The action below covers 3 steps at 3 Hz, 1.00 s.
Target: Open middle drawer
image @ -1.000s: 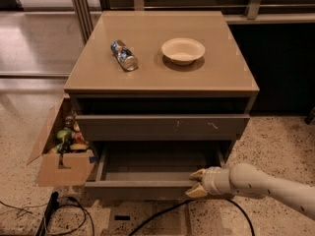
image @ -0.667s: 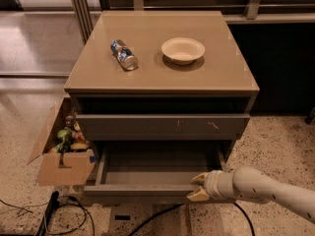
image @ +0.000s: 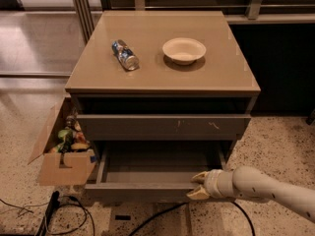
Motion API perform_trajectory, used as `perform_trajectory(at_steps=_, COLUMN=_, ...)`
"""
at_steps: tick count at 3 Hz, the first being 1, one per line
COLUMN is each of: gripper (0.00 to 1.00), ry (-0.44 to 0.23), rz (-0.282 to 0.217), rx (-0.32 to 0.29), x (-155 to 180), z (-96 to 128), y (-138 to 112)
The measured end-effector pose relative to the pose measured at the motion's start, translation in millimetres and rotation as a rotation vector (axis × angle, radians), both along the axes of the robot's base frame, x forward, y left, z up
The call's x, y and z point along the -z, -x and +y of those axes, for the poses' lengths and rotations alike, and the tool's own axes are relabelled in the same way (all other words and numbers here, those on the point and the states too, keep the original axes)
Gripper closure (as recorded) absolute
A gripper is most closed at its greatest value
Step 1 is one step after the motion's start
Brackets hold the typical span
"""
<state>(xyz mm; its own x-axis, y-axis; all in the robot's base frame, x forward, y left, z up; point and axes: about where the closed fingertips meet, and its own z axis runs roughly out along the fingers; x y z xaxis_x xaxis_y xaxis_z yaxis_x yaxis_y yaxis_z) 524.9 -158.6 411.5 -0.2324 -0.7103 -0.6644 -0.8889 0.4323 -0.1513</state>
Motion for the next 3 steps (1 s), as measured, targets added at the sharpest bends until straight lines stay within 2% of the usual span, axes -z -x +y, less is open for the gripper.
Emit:
perform_trajectory(at_steps=1, gripper=0.27, ry=0.0, rz=0.0, rx=0.0, x=0.0, z=0.0, y=0.0)
perform_trajectory(at_steps=2, gripper=0.04, ry=0.0, rz=0.0, rx=0.0, x=0.0, z=0.1, y=0.0)
perform_trajectory(at_steps=3, gripper=0.03, ry=0.0, rz=0.0, rx=0.0, x=0.0, z=0.1, y=0.0)
